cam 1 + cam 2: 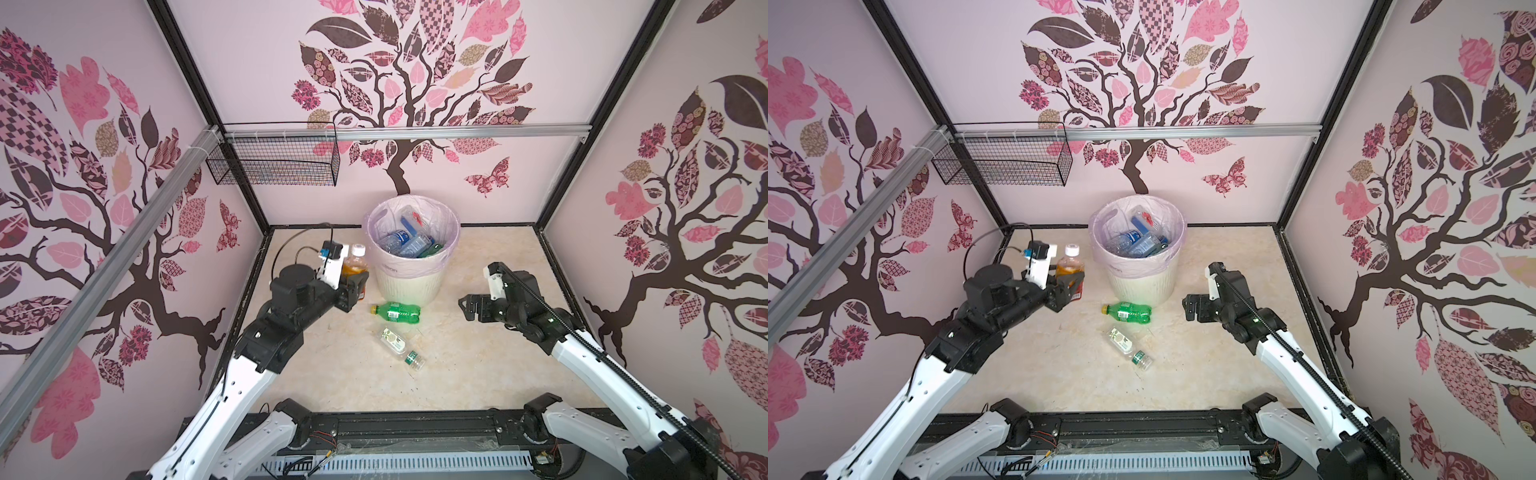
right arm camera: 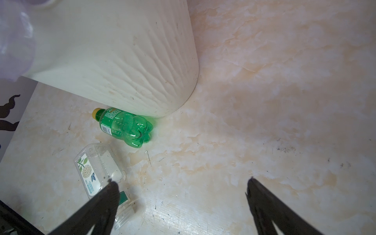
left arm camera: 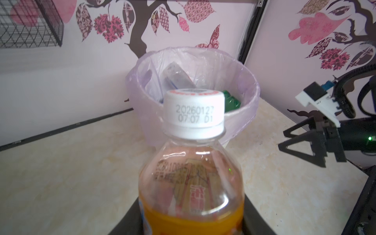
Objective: Throw the plastic bottles in the bin
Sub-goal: 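Lift the yellow-labelled bottle with the left gripper and drop it into the bin, then draw the left gripper back while the right gripper lowers onto the clear fruit-picture box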
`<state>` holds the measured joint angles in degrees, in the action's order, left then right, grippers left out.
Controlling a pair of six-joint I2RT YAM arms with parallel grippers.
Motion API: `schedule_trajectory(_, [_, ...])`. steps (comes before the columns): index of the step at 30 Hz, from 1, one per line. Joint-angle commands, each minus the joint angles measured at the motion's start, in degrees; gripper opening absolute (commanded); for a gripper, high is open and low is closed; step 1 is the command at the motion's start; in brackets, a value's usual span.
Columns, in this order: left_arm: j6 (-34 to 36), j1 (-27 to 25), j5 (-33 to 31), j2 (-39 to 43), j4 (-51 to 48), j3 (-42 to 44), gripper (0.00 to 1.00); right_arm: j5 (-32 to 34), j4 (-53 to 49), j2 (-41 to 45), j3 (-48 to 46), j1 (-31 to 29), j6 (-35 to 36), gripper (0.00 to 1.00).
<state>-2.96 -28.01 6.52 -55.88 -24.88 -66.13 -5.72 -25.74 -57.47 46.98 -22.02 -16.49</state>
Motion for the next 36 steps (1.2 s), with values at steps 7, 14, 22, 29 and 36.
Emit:
schedule_trajectory(7, [0.9,0.7,-0.5,-28.8,1.6,-29.5,0.74,-2.7,-3.0,0.8,2.2,0.3,0.2,1.00])
schedule_trajectory(14, [2.1,0.8,-3.9,-20.9,4.3,-20.1,0.92,-8.5,-2.1,1.5,0.6,0.1,1.7,0.98])
schedule_trajectory(22, [5.5,1.0,-14.0,-5.6,-8.4,-8.7,0.97,-10.5,-1.8,-2.8,1.8,-3.8,3.4,0.96])
schedule_trajectory(29, [3.1,1.4,-19.6,8.7,-13.1,3.5,0.98,-7.8,-0.1,-9.8,4.2,-14.4,4.7,0.95])
schedule_trajectory(36, [-1.4,1.4,-21.2,17.8,-14.4,13.2,0.98,-3.8,2.8,-17.1,6.4,-23.8,8.0,0.93])
